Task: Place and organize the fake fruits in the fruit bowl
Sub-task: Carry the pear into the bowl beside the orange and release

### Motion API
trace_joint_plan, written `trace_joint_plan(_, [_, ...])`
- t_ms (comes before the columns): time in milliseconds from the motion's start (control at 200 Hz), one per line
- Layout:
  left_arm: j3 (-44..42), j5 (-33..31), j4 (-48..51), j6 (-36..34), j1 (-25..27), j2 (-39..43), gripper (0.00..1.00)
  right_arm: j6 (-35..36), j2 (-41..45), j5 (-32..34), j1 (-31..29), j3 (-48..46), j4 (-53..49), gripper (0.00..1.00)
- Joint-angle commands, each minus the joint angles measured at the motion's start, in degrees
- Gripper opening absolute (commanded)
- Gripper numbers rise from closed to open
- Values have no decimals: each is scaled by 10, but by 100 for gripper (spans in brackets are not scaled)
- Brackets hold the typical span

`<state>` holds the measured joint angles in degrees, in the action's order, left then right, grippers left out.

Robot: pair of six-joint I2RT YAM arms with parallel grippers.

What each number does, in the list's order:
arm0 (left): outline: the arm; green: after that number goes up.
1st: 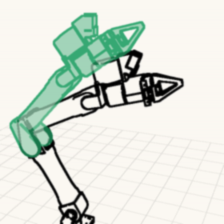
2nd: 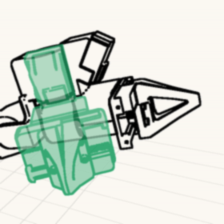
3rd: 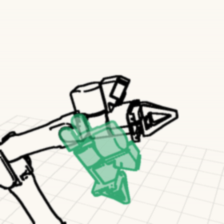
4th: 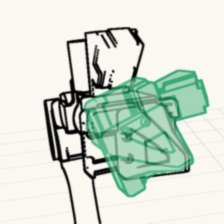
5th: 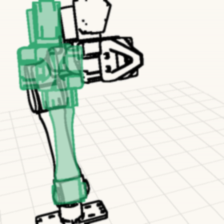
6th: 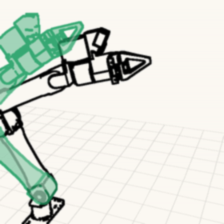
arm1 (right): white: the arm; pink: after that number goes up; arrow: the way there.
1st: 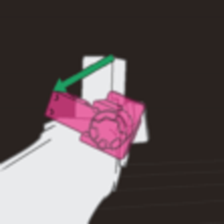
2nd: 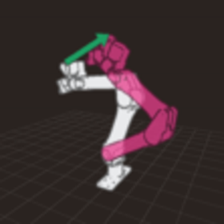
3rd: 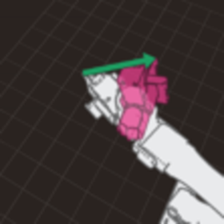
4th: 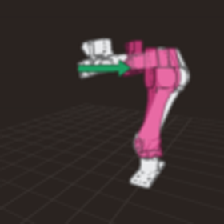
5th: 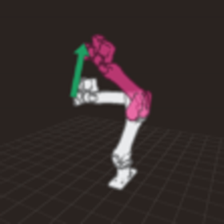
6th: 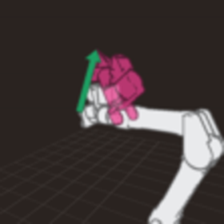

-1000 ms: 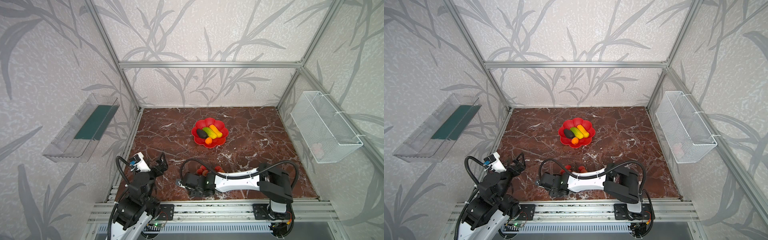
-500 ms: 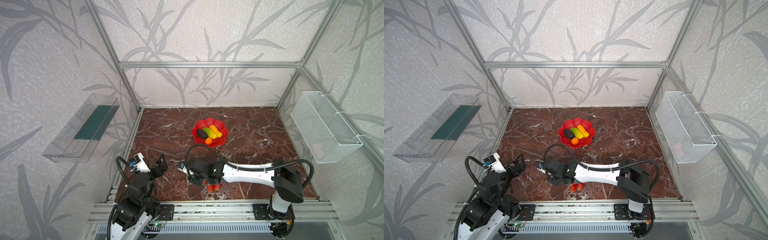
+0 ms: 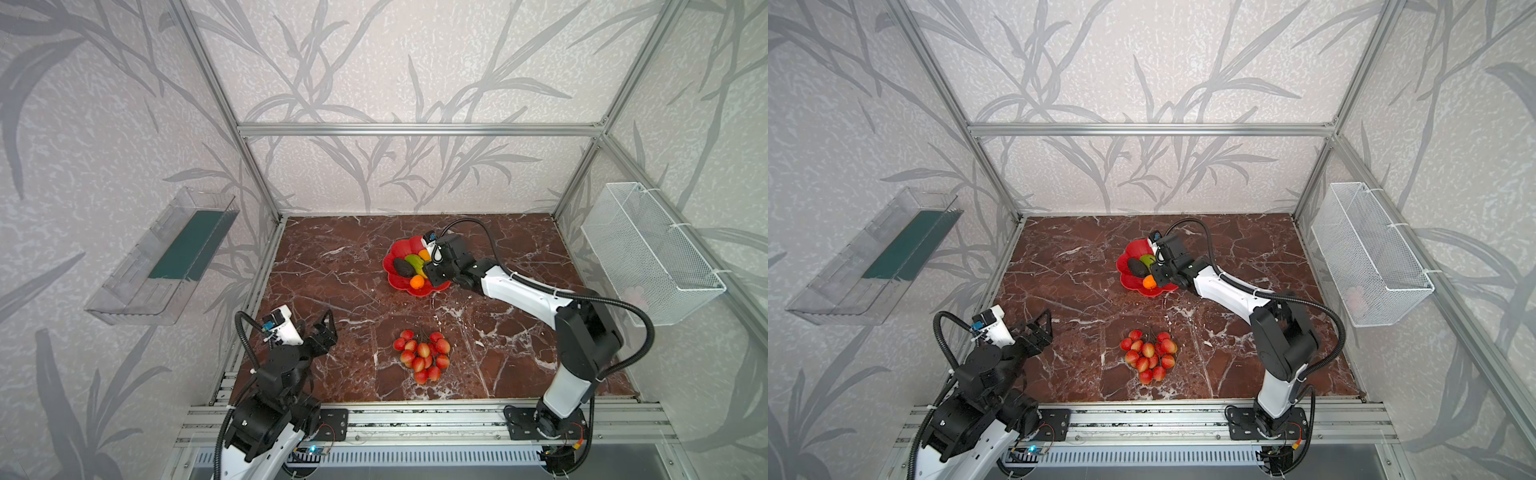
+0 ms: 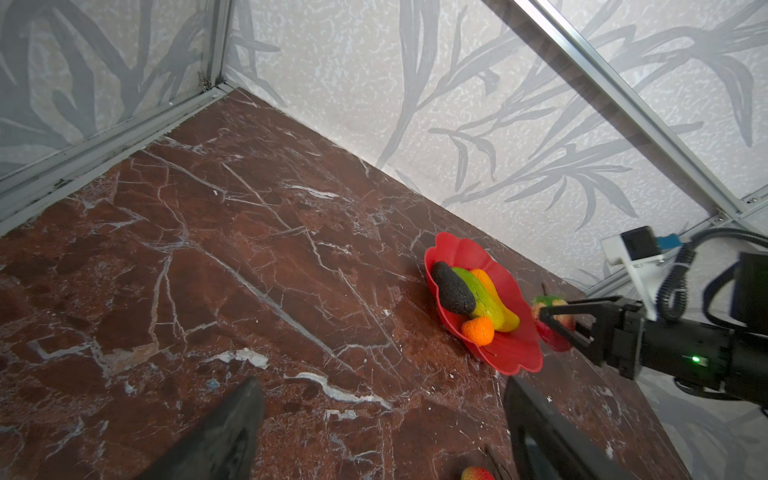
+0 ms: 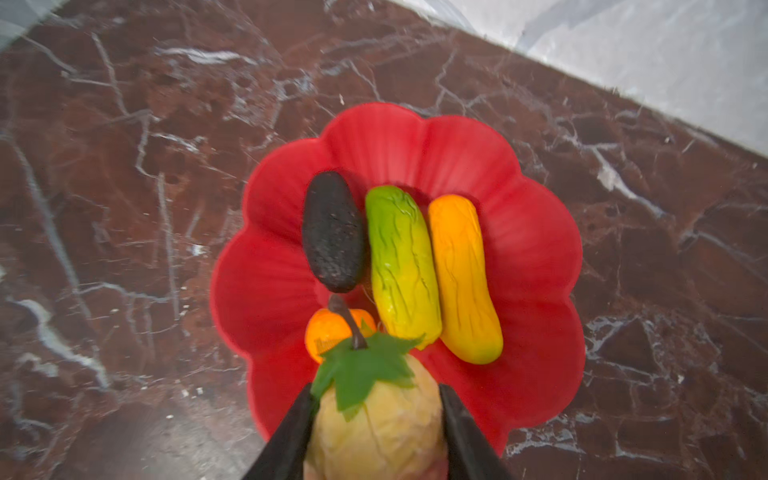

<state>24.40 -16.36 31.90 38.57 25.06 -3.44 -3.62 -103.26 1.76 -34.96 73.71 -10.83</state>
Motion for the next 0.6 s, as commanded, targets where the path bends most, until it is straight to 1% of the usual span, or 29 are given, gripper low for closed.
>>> trace_joint_plan(0, [21, 2, 12, 13, -2, 3, 90, 2, -36, -24, 17, 34, -9, 28])
trace_joint_plan(55, [22, 2, 13, 12, -2, 2, 90, 4, -56, -25, 22, 47, -19, 29])
trace_joint_plan(115, [23, 0, 15, 12, -2, 2, 90, 5, -70, -23, 22, 56, -26, 34])
trace_joint_plan(230, [25, -2, 17, 13, -2, 2, 90, 0, -58, -39, 22, 53, -34, 59])
trace_joint_plan(260, [25, -2, 17, 13, -2, 2, 91, -4, -47, -41, 22, 49, -33, 64])
trace_joint_plan(310, [25, -3, 16, 13, -2, 2, 90, -8, -25, -41, 22, 39, -32, 69])
trace_joint_plan(410, [22, -5, 13, 13, -2, 2, 90, -14, 37, -46, 21, 3, -27, 73])
trace_joint_plan(440, [21, -4, 11, 13, -2, 2, 90, -20, 51, -48, 21, -12, -28, 73])
trace_joint_plan(450, [20, -4, 10, 13, -2, 2, 91, -21, 69, -49, 21, -17, -29, 73])
trace_joint_plan(520, [17, -3, 7, 14, -2, 2, 90, -39, 126, -63, 21, -59, -35, 73])
trace_joint_plan(595, [13, -4, 3, 16, -2, 2, 90, -60, 193, -71, 12, -124, -35, 72])
